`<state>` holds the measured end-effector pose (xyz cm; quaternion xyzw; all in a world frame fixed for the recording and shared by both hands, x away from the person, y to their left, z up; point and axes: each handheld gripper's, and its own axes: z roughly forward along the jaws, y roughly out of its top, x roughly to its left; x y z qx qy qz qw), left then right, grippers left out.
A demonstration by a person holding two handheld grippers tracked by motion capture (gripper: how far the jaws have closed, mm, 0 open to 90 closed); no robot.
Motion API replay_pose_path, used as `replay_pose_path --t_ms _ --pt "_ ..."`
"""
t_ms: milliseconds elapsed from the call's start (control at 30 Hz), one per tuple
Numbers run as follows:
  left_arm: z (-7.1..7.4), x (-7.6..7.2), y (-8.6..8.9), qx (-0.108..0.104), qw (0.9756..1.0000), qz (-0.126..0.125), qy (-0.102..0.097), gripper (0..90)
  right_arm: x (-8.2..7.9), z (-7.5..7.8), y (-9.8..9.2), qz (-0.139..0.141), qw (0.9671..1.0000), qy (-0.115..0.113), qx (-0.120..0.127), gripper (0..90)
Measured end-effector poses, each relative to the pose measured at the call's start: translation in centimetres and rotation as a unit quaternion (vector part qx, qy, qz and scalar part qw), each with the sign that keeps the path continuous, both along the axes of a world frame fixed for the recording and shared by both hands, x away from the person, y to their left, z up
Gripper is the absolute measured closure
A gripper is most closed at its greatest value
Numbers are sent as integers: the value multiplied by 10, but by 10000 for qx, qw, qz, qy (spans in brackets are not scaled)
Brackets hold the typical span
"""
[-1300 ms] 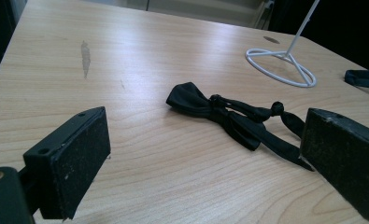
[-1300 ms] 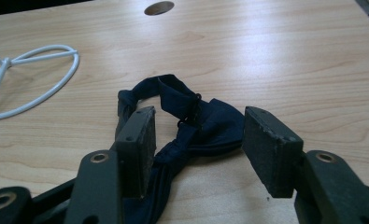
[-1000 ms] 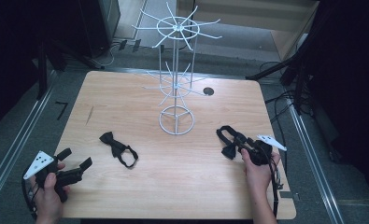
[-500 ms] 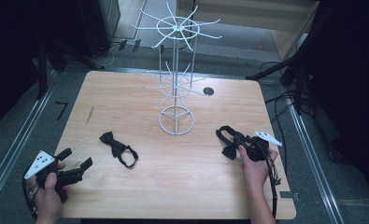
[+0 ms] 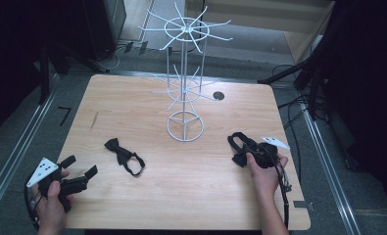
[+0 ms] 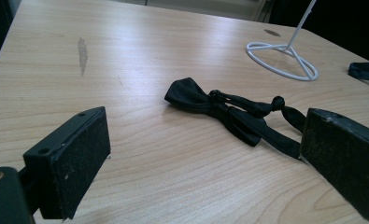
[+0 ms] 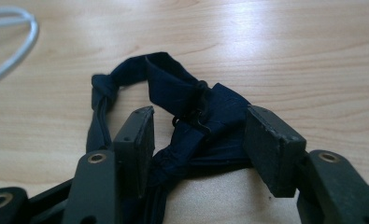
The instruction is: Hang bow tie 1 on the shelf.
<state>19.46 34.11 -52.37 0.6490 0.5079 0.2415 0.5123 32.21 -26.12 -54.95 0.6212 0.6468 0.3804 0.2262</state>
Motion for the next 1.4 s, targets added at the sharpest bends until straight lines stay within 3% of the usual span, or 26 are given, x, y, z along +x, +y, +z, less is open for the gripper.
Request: replay_pose_path --t_ms 67,100,267,467,633,1000,1400 --pt "0 0 0 0 10000 7 10 27 1 0 7 113 9991 -18 -416 465" --pt "0 0 0 -7 10000 8 13 27 0 0 8 131 9988 -13 -471 489" --pt "0 1 0 -19 10000 6 24 27 -1 0 11 238 9982 -45 -543 618" --pt "0 1 1 -46 10000 14 34 27 -3 0 8 246 9987 -73 -441 766" --pt "0 1 1 -58 10000 22 42 27 -5 1 9 258 9986 -139 -447 789" --pt "0 1 1 -45 10000 37 24 27 -22 4 12 392 9967 -653 -290 793" --pt "0 1 1 -35 10000 30 33 28 -31 26 27 652 9920 -1074 -152 792"
